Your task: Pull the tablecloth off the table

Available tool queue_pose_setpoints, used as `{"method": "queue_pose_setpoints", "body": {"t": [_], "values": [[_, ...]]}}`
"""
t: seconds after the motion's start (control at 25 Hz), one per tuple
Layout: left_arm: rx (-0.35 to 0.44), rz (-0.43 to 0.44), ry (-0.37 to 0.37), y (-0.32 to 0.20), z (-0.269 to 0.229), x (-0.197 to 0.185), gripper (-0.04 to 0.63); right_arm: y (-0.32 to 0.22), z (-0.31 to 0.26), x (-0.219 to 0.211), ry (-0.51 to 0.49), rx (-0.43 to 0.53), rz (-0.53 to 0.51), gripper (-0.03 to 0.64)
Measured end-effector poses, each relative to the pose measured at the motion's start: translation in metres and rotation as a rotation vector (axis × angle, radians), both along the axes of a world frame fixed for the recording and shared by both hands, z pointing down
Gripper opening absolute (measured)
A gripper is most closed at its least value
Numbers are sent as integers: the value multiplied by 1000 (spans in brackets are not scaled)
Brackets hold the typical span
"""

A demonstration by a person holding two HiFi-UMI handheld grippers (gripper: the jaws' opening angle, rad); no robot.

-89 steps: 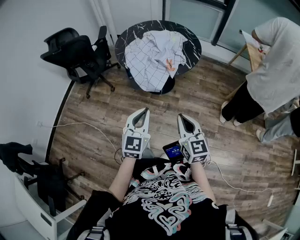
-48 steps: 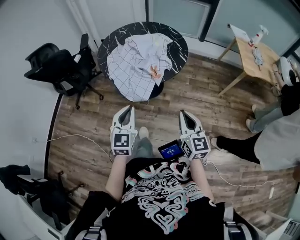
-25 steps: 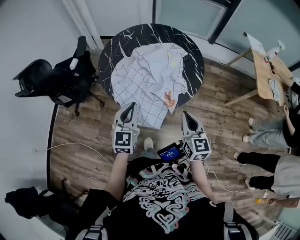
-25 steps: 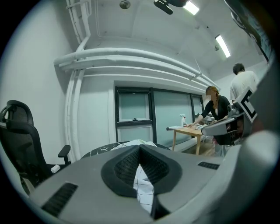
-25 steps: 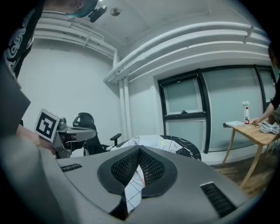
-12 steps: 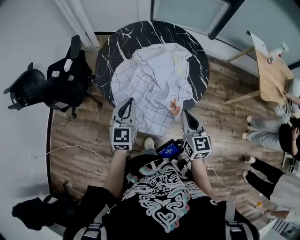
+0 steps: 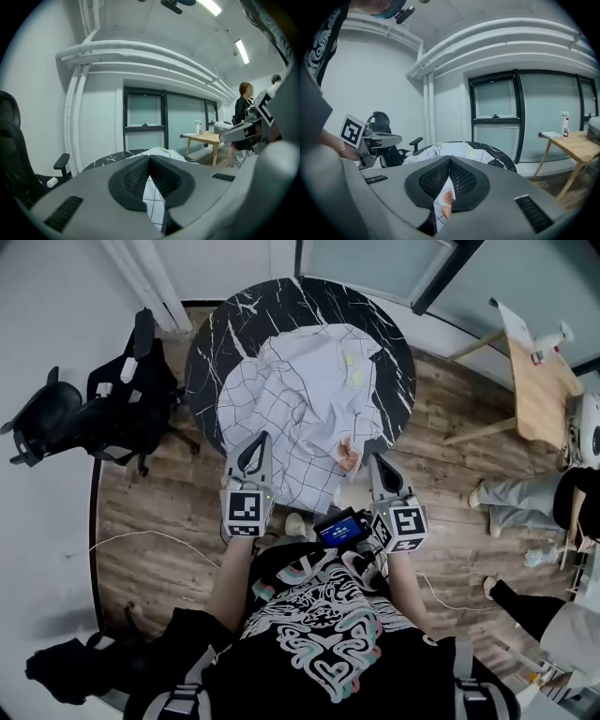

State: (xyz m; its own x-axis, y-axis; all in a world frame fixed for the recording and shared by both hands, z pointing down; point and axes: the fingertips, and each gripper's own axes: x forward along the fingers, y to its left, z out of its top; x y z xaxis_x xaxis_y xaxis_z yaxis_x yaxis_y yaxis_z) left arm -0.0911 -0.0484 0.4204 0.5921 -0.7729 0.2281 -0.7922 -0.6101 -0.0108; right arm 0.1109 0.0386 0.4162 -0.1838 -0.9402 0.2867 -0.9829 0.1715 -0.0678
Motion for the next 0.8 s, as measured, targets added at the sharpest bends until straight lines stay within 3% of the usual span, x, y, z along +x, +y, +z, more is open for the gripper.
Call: {"method": "queue_pose_setpoints", "body": {"t": [0.16, 0.36, 0.8], "values": [[12, -10, 26, -6, -4, 4, 23, -12, 2, 10, 9, 11, 6, 12], [19, -15, -11, -10, -7, 9, 47, -29, 6, 16, 0, -1, -21, 17], [-79, 25, -40, -18, 24, 28, 176, -55, 32, 34, -66, -79, -39, 71]]}}
